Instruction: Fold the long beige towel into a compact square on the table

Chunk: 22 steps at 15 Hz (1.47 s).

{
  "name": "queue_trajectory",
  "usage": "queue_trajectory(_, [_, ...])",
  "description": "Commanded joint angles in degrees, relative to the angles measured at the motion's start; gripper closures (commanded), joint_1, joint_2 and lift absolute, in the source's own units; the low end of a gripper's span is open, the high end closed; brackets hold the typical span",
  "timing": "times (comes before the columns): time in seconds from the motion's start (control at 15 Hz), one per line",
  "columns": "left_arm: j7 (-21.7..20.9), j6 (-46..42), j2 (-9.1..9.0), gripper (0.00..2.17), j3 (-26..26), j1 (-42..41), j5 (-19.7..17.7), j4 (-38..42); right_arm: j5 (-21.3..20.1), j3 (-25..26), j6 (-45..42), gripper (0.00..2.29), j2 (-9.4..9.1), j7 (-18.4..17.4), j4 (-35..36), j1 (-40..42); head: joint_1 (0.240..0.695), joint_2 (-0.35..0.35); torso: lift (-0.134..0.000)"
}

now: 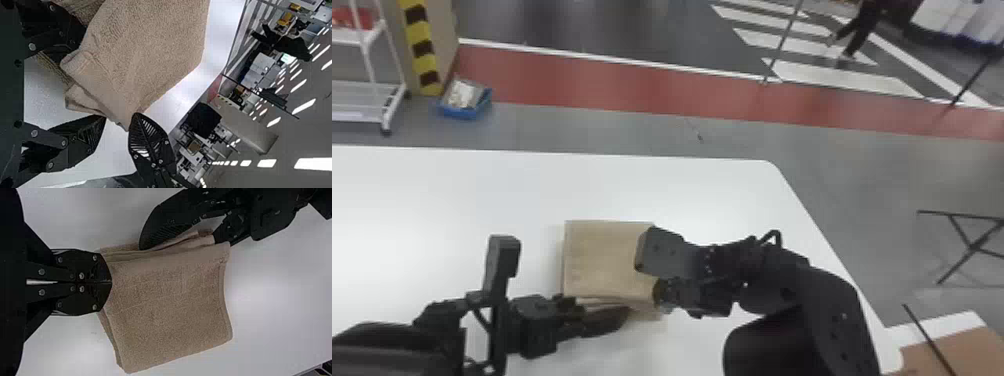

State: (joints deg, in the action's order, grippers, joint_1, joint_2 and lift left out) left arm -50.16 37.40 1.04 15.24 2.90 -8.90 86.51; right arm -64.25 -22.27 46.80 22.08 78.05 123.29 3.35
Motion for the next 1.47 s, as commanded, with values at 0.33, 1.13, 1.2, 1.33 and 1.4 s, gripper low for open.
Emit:
queue_trajectory(0.33, [-2.3, 4.8, 0.54, 0.14, -0.8, -1.8, 6.4, 5.4, -0.7, -0.1, -1.8, 1.6, -1.16, 0.3, -1.9, 0.0, 0.695, -0.307, -0.124])
queue_trajectory(1.13, [-2.8, 7.7, 0.19, 0.14, -0.7, -3.4, 8.9, 9.0, 5.0, 5.7, -0.8, 1.6, -7.58, 0.3, -4.0, -7.3, 0.695, -0.287, -0.124])
queue_trajectory(1.2, [-2.8, 7.7, 0.19, 0.14, -0.6, -3.3, 8.9, 9.0, 4.9, 5.6, -1.1, 1.6, -9.07, 0.3, -6.9, -8.3, 0.695, -0.28, -0.124])
queue_trajectory(1.33, [-2.8, 7.7, 0.19, 0.14, -0.6, -3.3, 8.9, 9.0, 4.8, 5.0, -2.2, 1.6, -11.09, -2.9, -11.8, -9.5, 0.695, -0.263, -0.124])
queue_trajectory(1.4, [-2.8, 7.7, 0.28, 0.14, -0.6, -3.3, 8.9, 9.0, 4.7, 4.9, -2.2, 1.6, -11.97, -4.7, -13.8, -10.5, 0.695, -0.258, -0.124])
